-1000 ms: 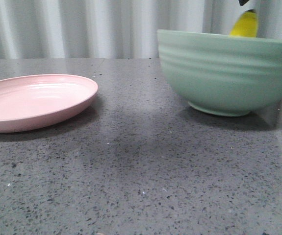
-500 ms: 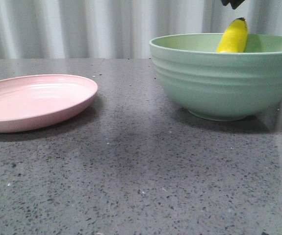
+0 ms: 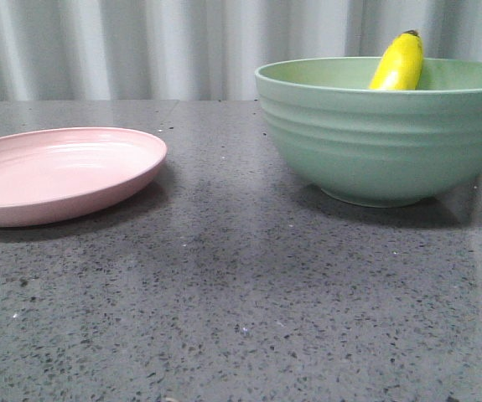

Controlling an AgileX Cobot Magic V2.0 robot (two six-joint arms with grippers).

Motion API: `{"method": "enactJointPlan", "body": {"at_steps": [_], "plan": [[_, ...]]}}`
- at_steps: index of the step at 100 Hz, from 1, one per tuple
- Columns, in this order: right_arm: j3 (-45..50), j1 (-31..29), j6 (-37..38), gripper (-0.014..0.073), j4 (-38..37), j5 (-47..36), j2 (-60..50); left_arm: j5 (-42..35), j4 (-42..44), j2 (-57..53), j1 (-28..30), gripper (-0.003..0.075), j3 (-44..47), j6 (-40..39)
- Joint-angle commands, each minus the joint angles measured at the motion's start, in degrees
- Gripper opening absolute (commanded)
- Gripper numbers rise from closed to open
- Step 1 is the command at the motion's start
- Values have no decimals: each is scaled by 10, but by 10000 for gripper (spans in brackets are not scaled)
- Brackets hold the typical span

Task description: Transfer banana from pink plate to green bowl

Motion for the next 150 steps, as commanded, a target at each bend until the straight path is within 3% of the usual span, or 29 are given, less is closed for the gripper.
{"method": "enactJointPlan", "body": {"at_steps": [1,25,69,93,117,150], "plan": [[25,2,-8,-64,-7,-69,-59,-66,5,-35,-4,-20,-2,-15],[170,2,-8,-64,-16,-163,-189,-194,2,-118,-4,-20,119,-18],[403,2,-8,-64,-29,-315,-415,-453,-31,-342,-4,-20,461,-19],[531,2,-8,-64,-29,-410,-526,-544,-31,-472,-4,-20,617,-19],[617,2,-8,-64,-72,-449,-624,-600,-31,-569,-4,-20,701,-19],[634,2,-8,-64,-72,-445,-648,-602,-31,-586,-4,-20,705,-19]]}}
